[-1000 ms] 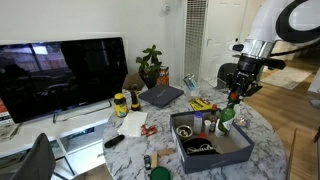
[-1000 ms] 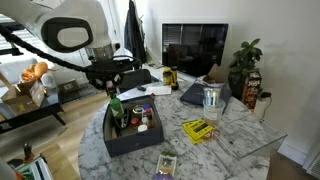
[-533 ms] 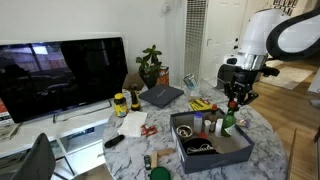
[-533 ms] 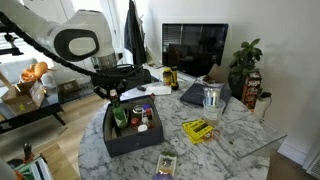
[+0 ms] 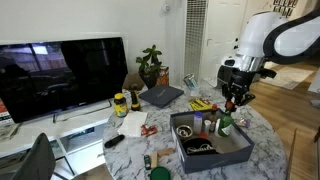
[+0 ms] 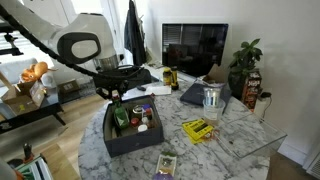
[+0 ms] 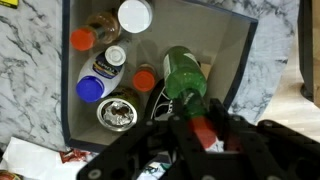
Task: Put the green bottle inside the box
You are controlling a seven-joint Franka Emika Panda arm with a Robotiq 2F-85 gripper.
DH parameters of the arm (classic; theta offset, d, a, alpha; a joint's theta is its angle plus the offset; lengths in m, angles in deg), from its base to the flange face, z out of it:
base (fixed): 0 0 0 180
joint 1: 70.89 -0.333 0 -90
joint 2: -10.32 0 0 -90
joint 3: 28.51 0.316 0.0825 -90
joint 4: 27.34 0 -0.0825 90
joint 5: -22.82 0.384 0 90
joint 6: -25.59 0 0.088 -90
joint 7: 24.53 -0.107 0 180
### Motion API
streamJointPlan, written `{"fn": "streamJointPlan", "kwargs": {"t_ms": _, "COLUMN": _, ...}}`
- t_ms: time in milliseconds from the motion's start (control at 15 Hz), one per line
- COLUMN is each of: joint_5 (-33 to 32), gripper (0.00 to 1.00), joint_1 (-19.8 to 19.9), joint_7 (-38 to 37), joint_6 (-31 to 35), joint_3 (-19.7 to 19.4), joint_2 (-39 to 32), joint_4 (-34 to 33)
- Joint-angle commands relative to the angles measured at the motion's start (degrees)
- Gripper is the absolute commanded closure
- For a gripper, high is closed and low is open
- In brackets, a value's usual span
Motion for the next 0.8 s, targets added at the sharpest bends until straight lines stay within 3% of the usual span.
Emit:
{"fn": "streamJointPlan", "kwargs": {"t_ms": 0, "joint_5": 0.6, "gripper": 0.92, "joint_1": -1.3, "joint_7": 1.0, "joint_6": 4.4, "joint_3": 0.3, "joint_2": -2.5, "joint_4": -0.1}}
{"fn": "streamJointPlan", "kwargs": {"t_ms": 733, "joint_5": -3.9, "gripper": 0.92, "joint_1": 0.1, "joint_7": -1.3, "joint_6": 17.2, "joint_3": 2.9, "joint_2": -12.5, "joint_4": 0.0}}
